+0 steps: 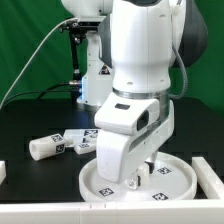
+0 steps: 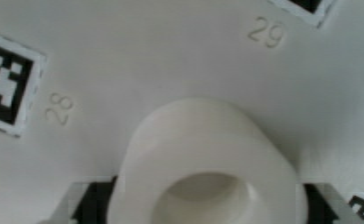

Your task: Assemble round table

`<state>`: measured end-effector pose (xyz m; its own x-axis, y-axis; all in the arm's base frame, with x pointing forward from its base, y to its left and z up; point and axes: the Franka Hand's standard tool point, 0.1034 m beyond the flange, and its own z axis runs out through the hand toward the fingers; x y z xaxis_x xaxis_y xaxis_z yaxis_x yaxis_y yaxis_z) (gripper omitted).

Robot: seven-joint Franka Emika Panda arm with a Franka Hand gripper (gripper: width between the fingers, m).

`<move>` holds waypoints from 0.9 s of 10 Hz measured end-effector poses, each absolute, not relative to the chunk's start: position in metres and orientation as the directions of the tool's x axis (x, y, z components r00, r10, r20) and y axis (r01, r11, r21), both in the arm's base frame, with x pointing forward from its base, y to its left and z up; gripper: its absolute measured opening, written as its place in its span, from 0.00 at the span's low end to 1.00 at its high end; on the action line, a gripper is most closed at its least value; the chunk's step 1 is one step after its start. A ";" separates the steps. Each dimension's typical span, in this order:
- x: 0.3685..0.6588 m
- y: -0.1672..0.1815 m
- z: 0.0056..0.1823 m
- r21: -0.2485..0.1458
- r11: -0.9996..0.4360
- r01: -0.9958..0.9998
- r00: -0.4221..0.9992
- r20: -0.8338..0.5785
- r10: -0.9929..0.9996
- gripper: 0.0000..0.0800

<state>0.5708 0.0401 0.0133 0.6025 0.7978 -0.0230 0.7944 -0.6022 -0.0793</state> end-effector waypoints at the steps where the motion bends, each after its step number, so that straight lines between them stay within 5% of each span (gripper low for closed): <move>1: 0.571 0.040 0.013 -0.078 -0.602 0.795 0.602 -0.022 0.798 0.51; 6: 0.570 0.040 0.012 -0.078 -0.601 0.796 0.601 -0.023 0.799 0.56; 7: 0.570 0.040 0.012 -0.078 -0.601 0.796 0.601 -0.024 0.799 0.76; 9: 0.570 0.039 0.012 -0.078 -0.601 0.795 0.601 -0.024 0.799 0.80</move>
Offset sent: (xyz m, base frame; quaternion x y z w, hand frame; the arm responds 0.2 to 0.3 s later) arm 0.0000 0.0000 0.0000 0.0000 0.0000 0.0000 1.0000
